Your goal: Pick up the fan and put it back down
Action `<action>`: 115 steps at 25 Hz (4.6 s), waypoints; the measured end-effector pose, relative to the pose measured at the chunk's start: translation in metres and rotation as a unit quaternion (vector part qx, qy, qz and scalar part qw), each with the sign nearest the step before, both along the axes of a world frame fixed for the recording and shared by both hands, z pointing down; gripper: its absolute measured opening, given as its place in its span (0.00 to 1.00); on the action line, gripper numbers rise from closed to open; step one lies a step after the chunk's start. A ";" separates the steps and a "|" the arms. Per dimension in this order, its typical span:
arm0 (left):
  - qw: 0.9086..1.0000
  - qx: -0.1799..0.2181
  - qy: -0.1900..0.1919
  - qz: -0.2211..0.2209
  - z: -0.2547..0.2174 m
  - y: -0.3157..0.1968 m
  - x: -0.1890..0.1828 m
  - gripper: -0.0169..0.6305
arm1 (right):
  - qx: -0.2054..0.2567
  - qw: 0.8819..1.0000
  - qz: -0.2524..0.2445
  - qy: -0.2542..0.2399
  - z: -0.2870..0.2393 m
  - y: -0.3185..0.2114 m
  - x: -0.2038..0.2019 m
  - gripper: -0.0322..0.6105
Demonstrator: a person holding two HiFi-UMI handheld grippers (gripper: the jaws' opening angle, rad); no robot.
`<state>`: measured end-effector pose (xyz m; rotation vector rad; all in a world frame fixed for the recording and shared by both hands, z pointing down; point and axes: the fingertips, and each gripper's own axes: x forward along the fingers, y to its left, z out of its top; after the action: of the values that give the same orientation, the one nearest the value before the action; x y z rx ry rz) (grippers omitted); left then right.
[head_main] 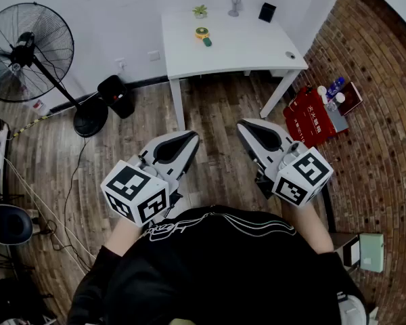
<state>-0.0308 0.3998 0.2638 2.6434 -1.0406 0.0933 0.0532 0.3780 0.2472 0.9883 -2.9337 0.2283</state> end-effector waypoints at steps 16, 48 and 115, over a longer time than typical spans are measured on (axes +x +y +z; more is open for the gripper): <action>1.000 -0.015 0.001 -0.004 0.018 -0.040 -0.027 0.08 | -0.001 0.999 0.047 -0.004 0.012 -0.047 -0.005 0.05; 0.990 -0.078 0.009 -0.113 0.063 -0.225 -0.036 0.08 | -0.013 0.999 0.017 0.029 0.053 -0.270 -0.006 0.68; 0.969 -0.194 -0.013 -0.149 0.172 -0.599 -0.139 0.08 | -0.218 0.938 0.075 0.259 0.328 -0.663 -0.072 0.59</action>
<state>-0.1702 -0.1994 0.4356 2.1212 -1.2694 0.2406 -0.0193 -0.2848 0.5752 1.0078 -2.2051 0.5086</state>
